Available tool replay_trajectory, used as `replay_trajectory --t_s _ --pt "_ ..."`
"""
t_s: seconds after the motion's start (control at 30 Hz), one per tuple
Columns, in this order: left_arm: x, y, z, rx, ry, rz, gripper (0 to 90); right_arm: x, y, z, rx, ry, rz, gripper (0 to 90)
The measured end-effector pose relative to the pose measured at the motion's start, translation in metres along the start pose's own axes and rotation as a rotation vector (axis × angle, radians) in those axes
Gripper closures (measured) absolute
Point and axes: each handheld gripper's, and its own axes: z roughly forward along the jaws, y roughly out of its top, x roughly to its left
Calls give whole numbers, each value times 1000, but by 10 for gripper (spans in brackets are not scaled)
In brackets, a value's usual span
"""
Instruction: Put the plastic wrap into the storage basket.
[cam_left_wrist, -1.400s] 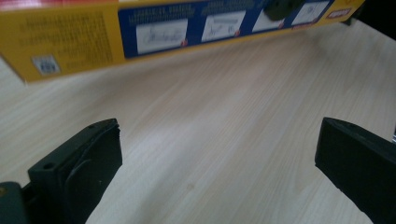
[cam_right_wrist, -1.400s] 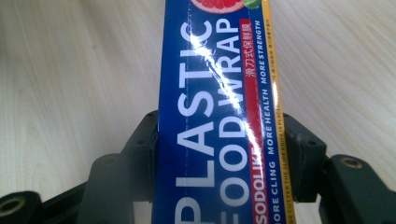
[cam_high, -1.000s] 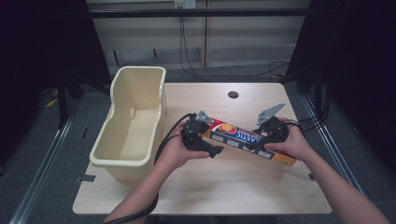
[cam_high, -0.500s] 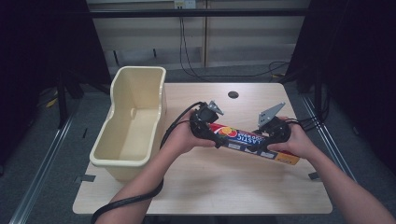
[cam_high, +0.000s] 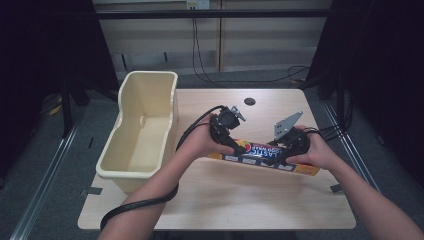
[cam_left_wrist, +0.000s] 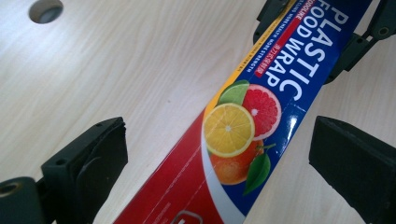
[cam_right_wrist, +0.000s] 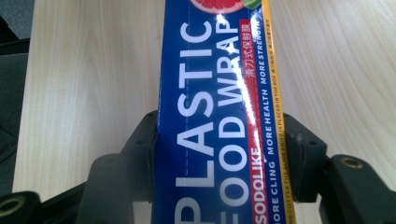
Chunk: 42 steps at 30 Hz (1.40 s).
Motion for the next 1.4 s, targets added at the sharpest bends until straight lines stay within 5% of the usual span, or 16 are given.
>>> replay_trajectory --t_s 0.77,1.1,1.13,1.4 --pt "-7 0 18 62 -93 22 10 3 5 -1 -16 49 -65 411" --pt "-9 -5 25 117 -114 62 96 5 7 0 -23 68 -88 411" --pt "-10 -6 26 98 -124 33 95 5 7 0 -21 66 -95 410" --pt "-16 -7 32 121 -178 130 268 8 8 1 -14 75 -124 409"
